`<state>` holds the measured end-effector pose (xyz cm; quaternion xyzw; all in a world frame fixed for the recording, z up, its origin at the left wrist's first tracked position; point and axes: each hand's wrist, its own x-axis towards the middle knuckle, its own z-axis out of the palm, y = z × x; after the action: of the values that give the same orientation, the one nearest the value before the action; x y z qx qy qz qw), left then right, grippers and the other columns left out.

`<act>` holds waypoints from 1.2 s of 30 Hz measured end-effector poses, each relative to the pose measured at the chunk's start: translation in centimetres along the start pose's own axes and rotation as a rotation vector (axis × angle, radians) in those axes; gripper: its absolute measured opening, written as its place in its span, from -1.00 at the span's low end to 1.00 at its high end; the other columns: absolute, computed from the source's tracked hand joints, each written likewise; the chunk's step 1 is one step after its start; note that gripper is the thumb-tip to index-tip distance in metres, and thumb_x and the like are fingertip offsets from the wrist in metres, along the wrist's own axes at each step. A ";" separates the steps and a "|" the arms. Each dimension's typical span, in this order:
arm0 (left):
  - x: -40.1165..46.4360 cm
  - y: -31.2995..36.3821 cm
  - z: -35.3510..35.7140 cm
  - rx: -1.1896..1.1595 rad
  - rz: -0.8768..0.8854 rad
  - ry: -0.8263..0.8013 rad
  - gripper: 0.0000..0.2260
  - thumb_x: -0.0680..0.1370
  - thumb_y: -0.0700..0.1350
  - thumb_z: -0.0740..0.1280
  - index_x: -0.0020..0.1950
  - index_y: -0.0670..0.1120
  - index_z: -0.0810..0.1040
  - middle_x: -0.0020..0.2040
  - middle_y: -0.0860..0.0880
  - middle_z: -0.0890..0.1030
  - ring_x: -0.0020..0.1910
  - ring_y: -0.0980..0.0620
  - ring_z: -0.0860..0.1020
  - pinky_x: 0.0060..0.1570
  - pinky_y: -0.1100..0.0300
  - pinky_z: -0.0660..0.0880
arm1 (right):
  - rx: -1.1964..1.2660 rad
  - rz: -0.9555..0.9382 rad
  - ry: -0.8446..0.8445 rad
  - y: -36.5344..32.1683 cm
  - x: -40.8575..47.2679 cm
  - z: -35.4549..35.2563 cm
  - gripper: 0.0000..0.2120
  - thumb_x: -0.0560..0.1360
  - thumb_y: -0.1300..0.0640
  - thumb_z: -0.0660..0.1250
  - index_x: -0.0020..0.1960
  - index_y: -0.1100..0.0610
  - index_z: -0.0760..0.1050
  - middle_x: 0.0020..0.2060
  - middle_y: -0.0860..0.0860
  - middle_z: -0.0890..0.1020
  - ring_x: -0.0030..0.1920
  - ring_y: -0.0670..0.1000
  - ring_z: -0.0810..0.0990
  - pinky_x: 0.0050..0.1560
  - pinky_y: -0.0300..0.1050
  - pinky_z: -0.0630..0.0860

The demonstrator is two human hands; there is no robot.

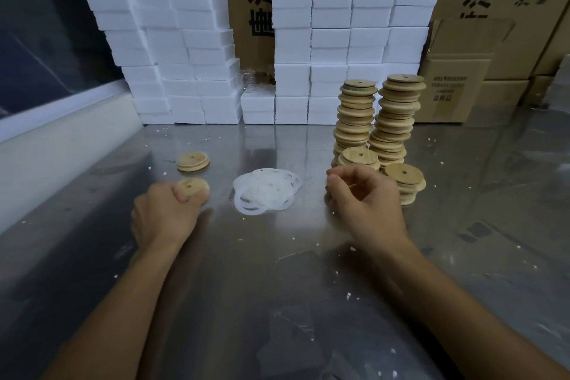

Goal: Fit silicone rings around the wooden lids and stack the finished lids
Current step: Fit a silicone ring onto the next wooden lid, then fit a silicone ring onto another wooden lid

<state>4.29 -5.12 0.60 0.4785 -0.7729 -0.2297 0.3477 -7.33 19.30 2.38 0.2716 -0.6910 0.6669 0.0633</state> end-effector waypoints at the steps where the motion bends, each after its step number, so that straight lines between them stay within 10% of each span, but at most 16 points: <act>1: -0.1 0.0 0.1 0.030 0.025 -0.018 -0.69 0.40 0.12 0.50 -0.32 -0.07 0.51 -0.18 -0.13 0.59 -0.10 -0.25 0.55 -0.15 0.06 0.40 | -0.046 -0.053 0.050 -0.1 0.2 -0.3 -0.86 0.53 0.24 0.39 -0.11 0.02 0.64 -0.35 -0.10 0.66 -0.34 -0.15 0.60 -0.29 -0.31 0.51; 6: 0.0 0.0 0.4 0.100 0.172 -0.002 -0.82 0.44 0.00 0.47 -0.26 -0.04 0.54 -0.18 -0.08 0.57 -0.16 -0.16 0.51 -0.19 0.07 0.42 | -0.338 -0.256 0.311 -0.4 1.4 -2.7 -0.92 0.50 0.16 0.36 -0.09 0.02 0.62 -0.29 -0.17 0.62 -0.23 -0.15 0.56 -0.18 -0.35 0.39; 12: 1.6 0.2 1.2 0.246 0.056 -0.043 -0.47 0.35 0.23 0.44 0.19 0.00 0.42 0.19 -0.16 0.51 0.23 -0.22 0.41 0.17 -0.10 0.34 | -0.584 0.068 0.312 1.0 2.5 -4.9 -0.75 0.48 0.04 0.36 0.15 0.01 0.56 0.16 0.04 0.56 0.24 0.11 0.43 0.28 0.15 0.34; 21: 5.1 0.6 3.0 -0.158 0.003 0.027 -0.50 0.32 0.16 0.46 0.18 0.09 0.39 0.21 -0.09 0.53 0.19 -0.20 0.49 0.16 -0.07 0.44 | -0.633 0.153 0.246 1.7 2.6 -5.2 -0.73 0.45 0.02 0.40 0.15 0.02 0.56 0.25 0.07 0.47 0.30 0.14 0.37 0.32 0.17 0.31; 36: 10.8 0.7 6.2 0.052 0.146 -0.001 -0.58 0.43 0.17 0.40 0.18 -0.01 0.47 0.16 -0.17 0.56 0.18 -0.25 0.47 0.17 -0.12 0.43 | -0.633 0.152 0.215 2.6 2.9 -5.3 -0.71 0.41 0.07 0.47 0.11 -0.04 0.53 0.19 0.13 0.51 0.21 0.20 0.47 0.26 0.23 0.43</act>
<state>-4.04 -14.35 0.44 0.4298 -0.8115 -0.1838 0.3507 -12.43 23.41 1.90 0.1144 -0.8713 0.4471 0.1669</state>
